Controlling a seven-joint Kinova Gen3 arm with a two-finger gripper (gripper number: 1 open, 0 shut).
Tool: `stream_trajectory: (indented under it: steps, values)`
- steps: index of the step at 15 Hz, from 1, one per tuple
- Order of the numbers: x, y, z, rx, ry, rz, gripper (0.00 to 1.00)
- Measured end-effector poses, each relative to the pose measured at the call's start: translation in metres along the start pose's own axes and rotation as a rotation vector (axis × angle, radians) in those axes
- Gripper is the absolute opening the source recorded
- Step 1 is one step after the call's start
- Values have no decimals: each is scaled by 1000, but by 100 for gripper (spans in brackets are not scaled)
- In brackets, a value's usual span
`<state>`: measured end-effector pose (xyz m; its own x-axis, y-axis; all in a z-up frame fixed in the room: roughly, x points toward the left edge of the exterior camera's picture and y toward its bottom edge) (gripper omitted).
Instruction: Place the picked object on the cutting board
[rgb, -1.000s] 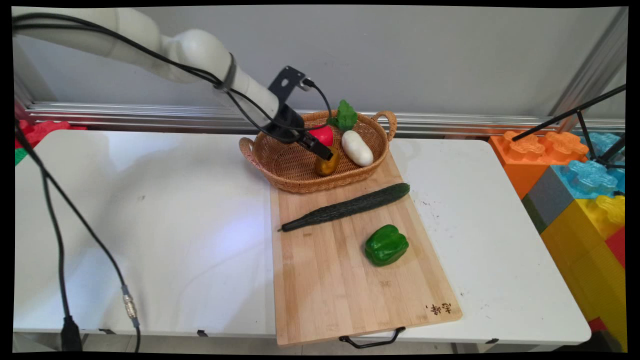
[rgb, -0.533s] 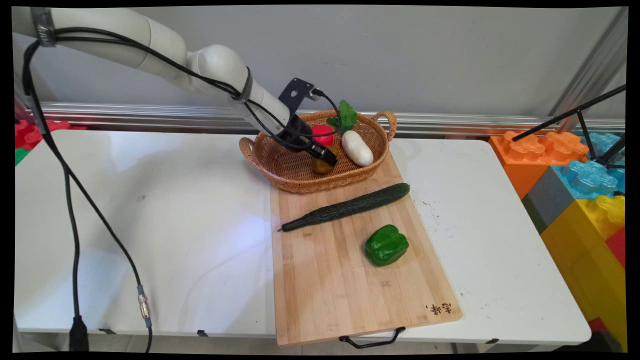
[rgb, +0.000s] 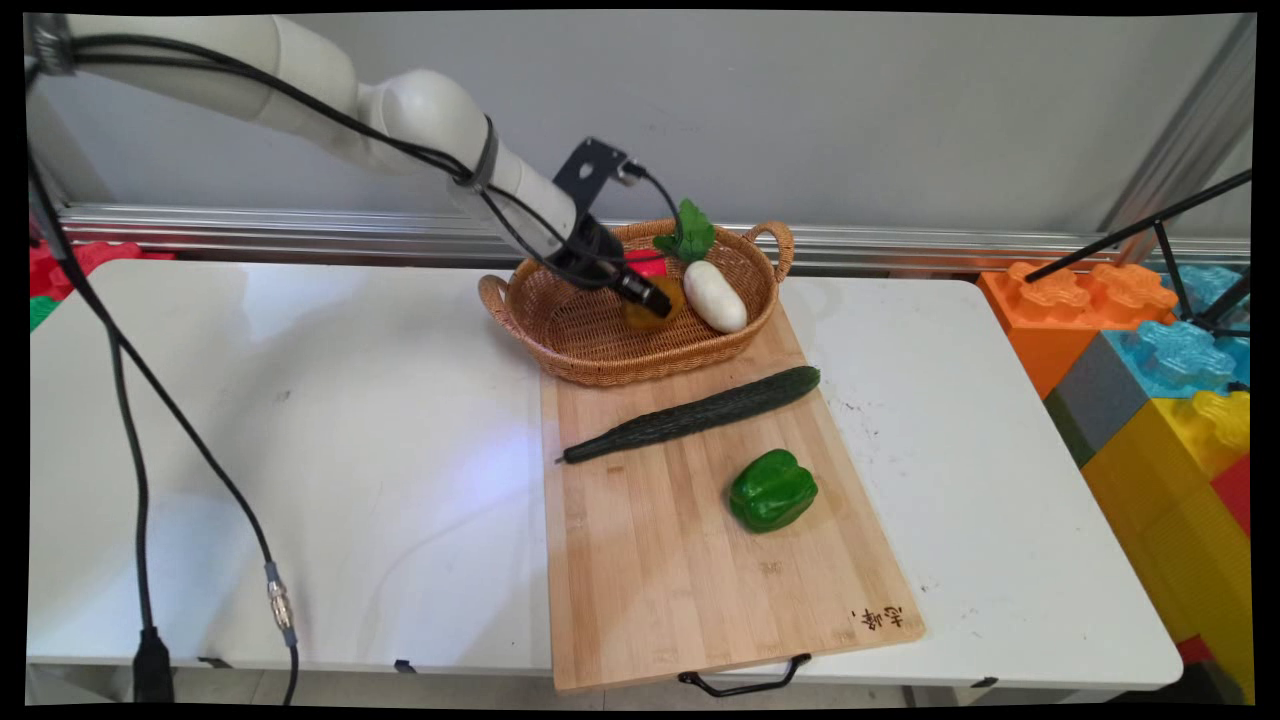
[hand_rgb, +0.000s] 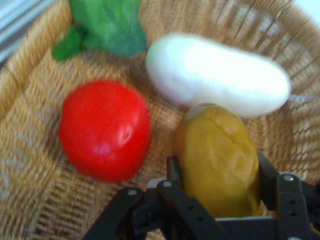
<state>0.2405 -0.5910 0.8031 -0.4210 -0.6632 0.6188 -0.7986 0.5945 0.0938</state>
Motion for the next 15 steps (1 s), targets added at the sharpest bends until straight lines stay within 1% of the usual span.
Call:
stream_trajectory:
  steps: [3, 6, 7, 9, 10, 11, 12, 15]
  values:
    - [14, 11, -17, -2, 49, 32, 0]
    - [33, 34, -48, -17, 113, 86, 0]
    - [38, 43, -58, -24, 127, 100, 0]
    - [42, 63, -78, -44, 134, 116, 0]
    - [41, 73, -87, -59, 127, 117, 0]
    - [37, 84, -98, -79, 110, 117, 0]
    - [33, 92, -104, -94, 93, 117, 0]
    - [7, 124, -127, -173, 2, 124, 0]
